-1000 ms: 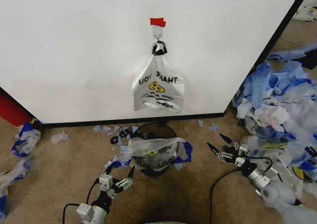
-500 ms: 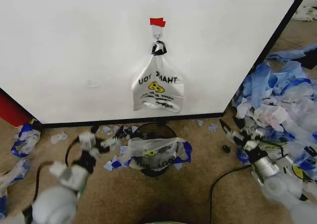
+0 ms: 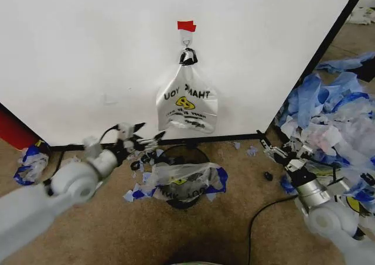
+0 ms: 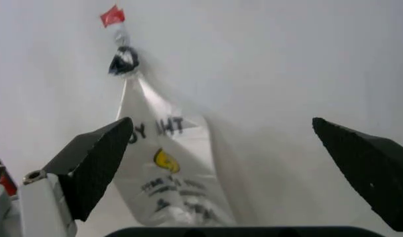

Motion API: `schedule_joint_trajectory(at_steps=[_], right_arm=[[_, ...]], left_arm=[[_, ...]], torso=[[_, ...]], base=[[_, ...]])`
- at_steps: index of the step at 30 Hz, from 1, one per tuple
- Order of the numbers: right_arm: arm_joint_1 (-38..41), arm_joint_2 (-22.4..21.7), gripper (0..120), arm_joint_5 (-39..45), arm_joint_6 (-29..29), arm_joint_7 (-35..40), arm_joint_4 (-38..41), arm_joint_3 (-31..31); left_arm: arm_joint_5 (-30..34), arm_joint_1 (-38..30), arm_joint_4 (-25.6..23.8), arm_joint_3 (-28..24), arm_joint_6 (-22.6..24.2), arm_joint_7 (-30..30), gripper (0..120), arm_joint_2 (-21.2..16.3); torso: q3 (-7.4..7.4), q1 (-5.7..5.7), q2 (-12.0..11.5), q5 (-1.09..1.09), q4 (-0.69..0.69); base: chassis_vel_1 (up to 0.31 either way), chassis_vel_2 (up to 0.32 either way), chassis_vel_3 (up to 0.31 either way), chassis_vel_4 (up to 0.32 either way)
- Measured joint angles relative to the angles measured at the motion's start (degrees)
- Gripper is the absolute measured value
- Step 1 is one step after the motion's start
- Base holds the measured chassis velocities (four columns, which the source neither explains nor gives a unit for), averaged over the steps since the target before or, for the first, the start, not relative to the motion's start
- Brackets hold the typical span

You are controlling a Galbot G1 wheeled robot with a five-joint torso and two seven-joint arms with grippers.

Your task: Pick up the garbage bag from the wall and place it over the trash bin.

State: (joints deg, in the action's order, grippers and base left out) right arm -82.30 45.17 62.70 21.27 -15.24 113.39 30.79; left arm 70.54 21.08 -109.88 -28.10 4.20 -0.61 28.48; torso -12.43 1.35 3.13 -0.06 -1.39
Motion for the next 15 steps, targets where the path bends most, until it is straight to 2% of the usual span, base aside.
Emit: schedule_joint_trajectory(at_steps=[1, 2, 4, 7, 8, 9, 11, 15], right_arm=[[-0.5, 0.1, 100, -0.1, 0.0, 0.6, 0.4, 0.8], [-0.5, 0.1, 100, -0.1, 0.0, 0.6, 0.4, 0.8], [-1.2, 0.4, 100, -0.1, 0.1, 1.0, 0.7, 2.0], [-2.5, 1.2, 100, 0.0, 0.1, 1.1, 1.0, 3.9], [-2.5, 1.2, 100, 0.0, 0.1, 1.1, 1.0, 3.9], [-3.0, 1.4, 100, 0.1, 0.2, 1.1, 1.0, 4.7], [-3.8, 1.5, 100, 0.4, 0.6, 0.9, 0.6, 5.8], [-3.9, 1.7, 100, 0.9, 0.7, 0.7, 0.4, 6.3]], left_arm=[[0.1, -3.8, 1.2, -3.0, 1.7, -0.9, 100, 1.3], [0.1, -3.8, 1.2, -3.0, 1.7, -0.9, 100, 1.3], [-0.3, -9.5, 3.7, -8.1, 4.1, -2.6, 100, 3.2], [-1.4, -15.4, 7.3, -14.0, 7.0, -3.5, 100, 6.7], [-1.4, -15.4, 7.3, -14.0, 7.0, -3.5, 100, 6.7], [-1.5, -17.2, 8.6, -16.2, 8.3, -3.5, 100, 8.1], [-2.5, -19.8, 10.8, -20.4, 10.9, -3.0, 100, 10.5], [-5.1, -22.4, 12.2, -24.4, 14.8, -2.4, 98, 11.6]], torso=[[0.0, 0.0, 0.0, 0.1, 0.02], [0.0, 0.0, 0.0, 0.1, 0.02], [0.0, 0.0, 0.0, -0.06, 0.03], [0.0, 0.0, 0.0, 0.04, 0.06], [0.0, 0.0, 0.0, 0.04, 0.06], [0.0, 0.0, 0.0, -0.03, 0.01], [0.0, 0.0, 0.0, 0.02, 0.02], [0.0, 0.0, 0.0, 0.0, 0.06]], base=[[0.0, 0.0, 0.0, 0.0], [0.0, 0.0, 0.0, 0.0], [0.0, 0.0, 0.0, 0.0], [0.0, 0.0, 0.0, 0.0], [0.0, 0.0, 0.0, 0.0], [0.0, 0.0, 0.0, 0.0], [0.0, 0.0, 0.0, 0.0], [0.0, 0.0, 0.0, 0.0]])
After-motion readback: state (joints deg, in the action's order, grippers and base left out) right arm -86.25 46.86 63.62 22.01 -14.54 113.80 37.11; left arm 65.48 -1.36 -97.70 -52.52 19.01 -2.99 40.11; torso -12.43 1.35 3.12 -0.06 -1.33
